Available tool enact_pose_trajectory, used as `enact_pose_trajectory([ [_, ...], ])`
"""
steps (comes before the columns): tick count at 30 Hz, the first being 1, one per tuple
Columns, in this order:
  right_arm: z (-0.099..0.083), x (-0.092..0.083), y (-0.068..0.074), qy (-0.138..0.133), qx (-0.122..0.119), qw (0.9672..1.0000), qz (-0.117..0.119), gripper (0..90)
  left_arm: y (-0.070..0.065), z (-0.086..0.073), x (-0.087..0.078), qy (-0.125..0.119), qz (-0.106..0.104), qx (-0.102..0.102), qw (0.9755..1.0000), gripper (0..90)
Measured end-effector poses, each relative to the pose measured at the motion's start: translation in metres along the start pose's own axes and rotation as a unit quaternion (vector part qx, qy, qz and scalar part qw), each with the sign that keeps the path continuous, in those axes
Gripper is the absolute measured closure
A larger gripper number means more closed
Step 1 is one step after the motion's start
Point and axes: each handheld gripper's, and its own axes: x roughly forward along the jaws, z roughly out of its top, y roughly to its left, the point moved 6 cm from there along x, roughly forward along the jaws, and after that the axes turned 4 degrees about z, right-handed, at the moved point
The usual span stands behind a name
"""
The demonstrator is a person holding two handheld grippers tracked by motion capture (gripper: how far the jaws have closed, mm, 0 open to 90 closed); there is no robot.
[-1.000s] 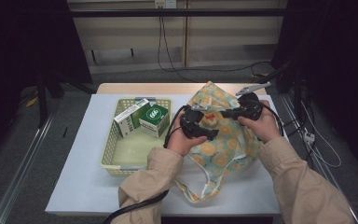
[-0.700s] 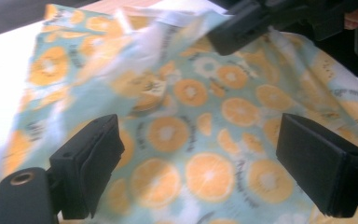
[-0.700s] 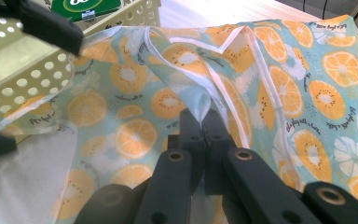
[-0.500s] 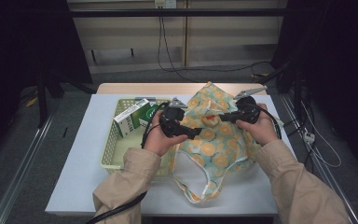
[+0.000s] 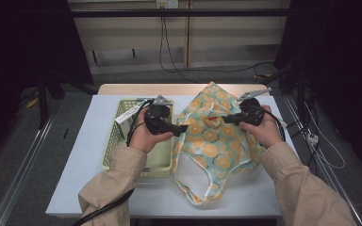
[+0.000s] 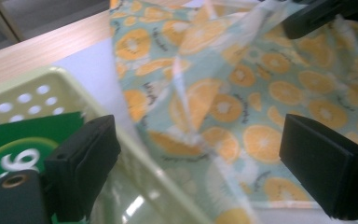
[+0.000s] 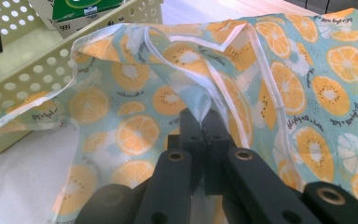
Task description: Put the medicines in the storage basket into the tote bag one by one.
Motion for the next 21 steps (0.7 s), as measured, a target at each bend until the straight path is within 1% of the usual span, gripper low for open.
enact_pose_trajectory([
  [1,0.0,0.0,0.0,-0.001,0.0,1.0,0.0,90.0,0.003,-0.001,-0.001,0.0,-0.012,-0.002,0.9999,10.9],
  [2,0.0,0.0,0.0,0.0,0.0,1.0,0.0,90.0,0.006,-0.002,-0.002,0.003,-0.008,0.002,1.0,10.4],
  [4,0.0,-0.001,0.0,-0.001,-0.001,1.0,0.0,90.0,0.01,-0.004,-0.003,0.006,-0.005,0.001,1.0,10.3],
  [5,0.0,-0.001,0.0,-0.001,-0.001,1.0,0.001,90.0,0.012,-0.005,-0.003,0.007,-0.005,0.005,0.9999,10.0],
  [6,0.0,-0.001,0.0,-0.001,-0.001,1.0,0.0,90.0,0.014,-0.006,-0.004,0.004,-0.001,0.003,1.0,9.9],
  [8,0.0,-0.001,0.0,-0.002,0.0,1.0,0.001,90.0,0.019,-0.008,-0.004,0.006,0.003,0.007,1.0,9.4],
  [9,0.0,-0.001,-0.001,-0.002,0.0,1.0,0.002,90.0,0.021,-0.009,-0.004,0.008,0.007,0.006,0.9999,9.4],
  [12,0.0,-0.001,-0.001,-0.003,0.001,1.0,0.002,90.0,0.029,-0.013,-0.003,0.009,0.015,0.001,0.9998,8.7],
  [13,0.0,-0.001,-0.001,-0.003,0.002,1.0,0.002,90.0,0.031,-0.014,-0.002,0.006,0.023,-0.008,0.9997,8.6],
  [14,0.0,-0.001,-0.001,-0.004,0.002,1.0,0.002,90.0,0.035,-0.015,-0.002,0.012,0.022,-0.001,0.9997,8.5],
  [15,0.0,-0.002,-0.001,-0.004,0.002,1.0,0.002,90.0,0.038,-0.016,-0.001,0.01,0.027,-0.004,0.9996,8.3],
  [16,0.0,-0.002,-0.001,-0.003,0.002,1.0,0.002,90.0,0.041,-0.017,-0.001,0.006,0.031,-0.013,0.9994,8.1],
  [17,0.0,-0.002,-0.001,-0.005,0.002,1.0,0.003,90.0,0.044,-0.019,-0.001,0.009,0.032,-0.012,0.9994,8.0],
  [19,-0.001,-0.002,-0.001,-0.005,0.003,1.0,0.004,90.0,0.051,-0.022,0.001,0.006,0.044,-0.013,0.9989,8.0],
  [21,-0.001,-0.002,-0.002,-0.007,0.003,1.0,0.005,90.0,0.058,-0.026,0.002,0.01,0.05,-0.017,0.9986,8.0],
])
